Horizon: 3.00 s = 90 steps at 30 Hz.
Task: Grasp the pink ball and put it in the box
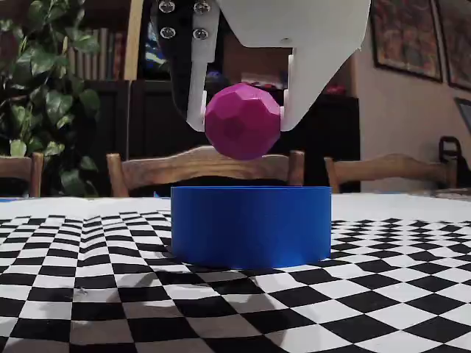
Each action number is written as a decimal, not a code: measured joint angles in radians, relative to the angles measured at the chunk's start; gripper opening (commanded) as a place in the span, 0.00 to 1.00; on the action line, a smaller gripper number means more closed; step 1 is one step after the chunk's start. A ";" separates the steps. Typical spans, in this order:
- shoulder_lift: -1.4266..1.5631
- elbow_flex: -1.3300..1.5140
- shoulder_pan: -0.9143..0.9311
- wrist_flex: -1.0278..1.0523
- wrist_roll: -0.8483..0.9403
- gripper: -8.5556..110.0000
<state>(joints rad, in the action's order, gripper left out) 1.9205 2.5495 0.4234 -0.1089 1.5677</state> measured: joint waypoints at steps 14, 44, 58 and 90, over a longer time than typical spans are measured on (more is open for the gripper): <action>-0.114 -0.124 0.008 0.000 0.000 0.07; -0.360 -0.374 0.009 0.000 0.000 0.07; -0.468 -0.480 0.009 0.000 0.000 0.07; -0.601 -0.624 0.009 0.006 0.000 0.07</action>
<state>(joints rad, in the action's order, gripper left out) 1.3192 1.9251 0.4326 -0.1028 1.5677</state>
